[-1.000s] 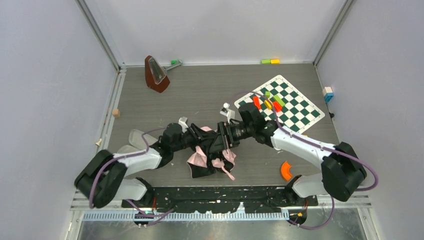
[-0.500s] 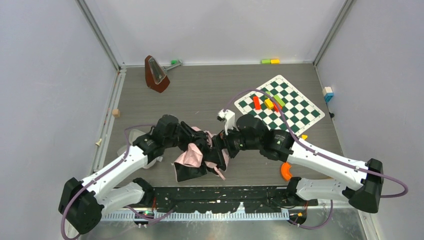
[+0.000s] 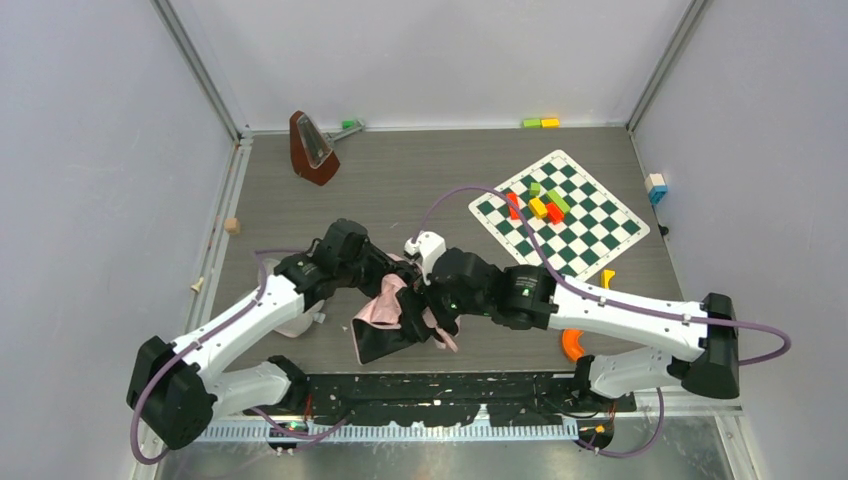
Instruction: Put away the umbrella
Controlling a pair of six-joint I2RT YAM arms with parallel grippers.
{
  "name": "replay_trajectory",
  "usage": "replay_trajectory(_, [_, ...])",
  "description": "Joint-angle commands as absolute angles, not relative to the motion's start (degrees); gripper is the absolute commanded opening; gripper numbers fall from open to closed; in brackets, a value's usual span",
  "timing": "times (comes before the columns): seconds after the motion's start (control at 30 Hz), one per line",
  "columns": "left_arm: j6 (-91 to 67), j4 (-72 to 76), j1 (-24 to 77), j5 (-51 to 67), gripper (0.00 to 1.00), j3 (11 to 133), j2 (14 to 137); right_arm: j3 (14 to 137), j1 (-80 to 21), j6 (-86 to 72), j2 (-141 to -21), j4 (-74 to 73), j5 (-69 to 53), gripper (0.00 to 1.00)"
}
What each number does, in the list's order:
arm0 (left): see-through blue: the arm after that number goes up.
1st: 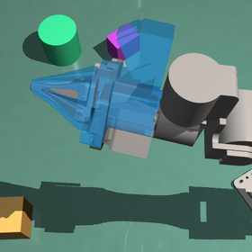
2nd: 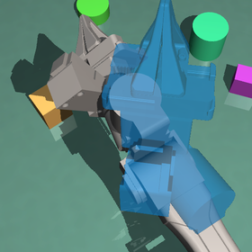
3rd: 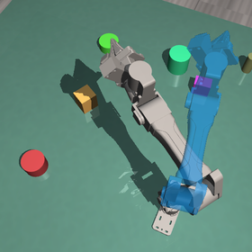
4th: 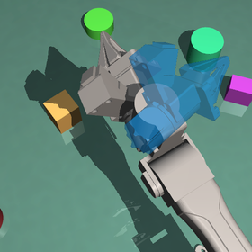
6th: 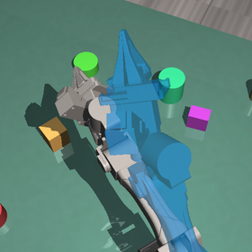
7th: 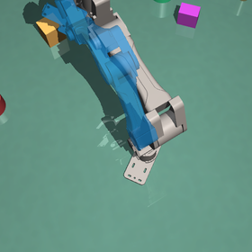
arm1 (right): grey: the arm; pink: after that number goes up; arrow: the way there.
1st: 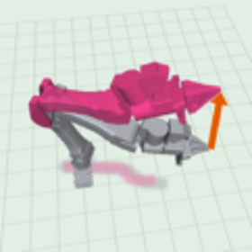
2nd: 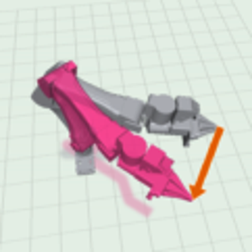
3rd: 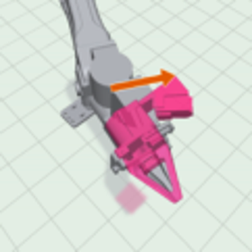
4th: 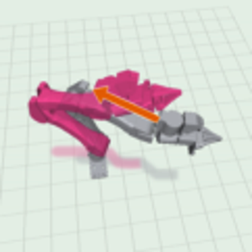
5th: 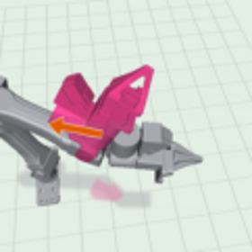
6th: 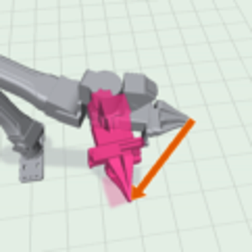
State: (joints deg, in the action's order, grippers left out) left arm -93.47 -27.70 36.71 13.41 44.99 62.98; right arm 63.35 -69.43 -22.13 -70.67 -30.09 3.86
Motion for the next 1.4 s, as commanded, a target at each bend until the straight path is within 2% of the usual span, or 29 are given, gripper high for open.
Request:
replay_trajectory(0.0, [-99.7, -24.8, 37.1, 15.4, 0.0, 49.2, 63.4, 67.9, -72.3, -21.1, -74.6, -32.3, 11.2, 0.95])
replay_trajectory(0.23, [-101.3, -25.8, 37.9, 15.6, 0.0, 50.3, 64.1, 68.7, -73.4, -23.0, -79.7, -35.2, 18.5, 0.96])
replay_trajectory(0.27, [-102.1, -24.8, 38.0, 15.7, 0.0, 49.4, 63.8, 68.8, -73.5, -22.9, -80.3, -35.1, 18.9, 1.0])
replay_trajectory(0.3, [-102.5, -23.8, 38.0, 15.8, 0.0, 48.5, 63.5, 69.1, -73.4, -22.6, -81.4, -35.1, 19.1, 0.96])
replay_trajectory(0.33, [-102.8, -23.5, 38.0, 15.8, 0.0, 47.8, 63.1, 69.3, -73.5, -22.3, -82.0, -35.1, 19.5, 0.84])
replay_trajectory(0.37, [-102.9, -23.5, 38.0, 15.7, 0.0, 47.5, 62.9, 69.9, -73.4, -21.9, -83.2, -35.2, 20.1, 0.76])
replay_trajectory(0.43, [-102.7, -23.9, 38.0, 15.7, 0.0, 47.1, 62.4, 70.7, -73.5, -21.8, -84.6, -35.5, 20.7, 0.36])
replay_trajectory(0.5, [-101.4, -24.7, 38.0, 16.2, 0.0, 47.0, 62.1, 71.1, -73.4, -22.3, -84.7, -35.1, 21.4, 0.1])
replay_trajectory(0.53, [-100.4, -24.8, 38.0, 16.4, 0.0, 46.8, 62.1, 70.6, -73.4, -22.6, -84.0, -34.7, 21.6, 0.08])
replay_trajectory(0.57, [-99.3, -24.4, 37.9, 17.7, 0.02, 46.3, 62.3, 70.1, -73.2, -23.0, -83.4, -33.6, 21.9, 0.06])
replay_trajectory(0.6, [-98.2, -23.7, 37.9, 19.1, 0.13, 45.5, 62.5, 68.8, -72.9, -23.4, -82.1, -33.0, 21.8, 0.06])
replay_trajectory(0.67, [-96.9, -20.0, 37.7, 22.2, 0.43, 43.0, 62.9, 66.3, -71.5, -25.0, -79.8, -31.0, 20.7, 0.05])
replay_trajectory(0.7, [-96.6, -17.8, 37.7, 23.4, 0.55, 41.6, 62.9, 65.1, -70.8, -25.7, -79.0, -28.7, 18.4, 0.05])
replay_trajectory(0.87, [-96.0, -12.5, 37.7, 25.7, 0.98, 36.6, 60.6, 53.4, -65.5, -31.4, -70.6, -16.3, 10.1, 0.05])
replay_trajectory(1.03, [-96.2, -10.2, 37.8, 27.9, 0.99, 33.7, 60.8, 46.4, -62.4, -34.8, -67.1, -4.1, 6.5, 0.05])
replay_trajectory(1.37, [-94.7, -9.5, 38.0, 33.6, 0.99, 31.3, 63.6, 43.7, -61.2, -35.2, -64.3, 3.4, 4.7, 0.05])
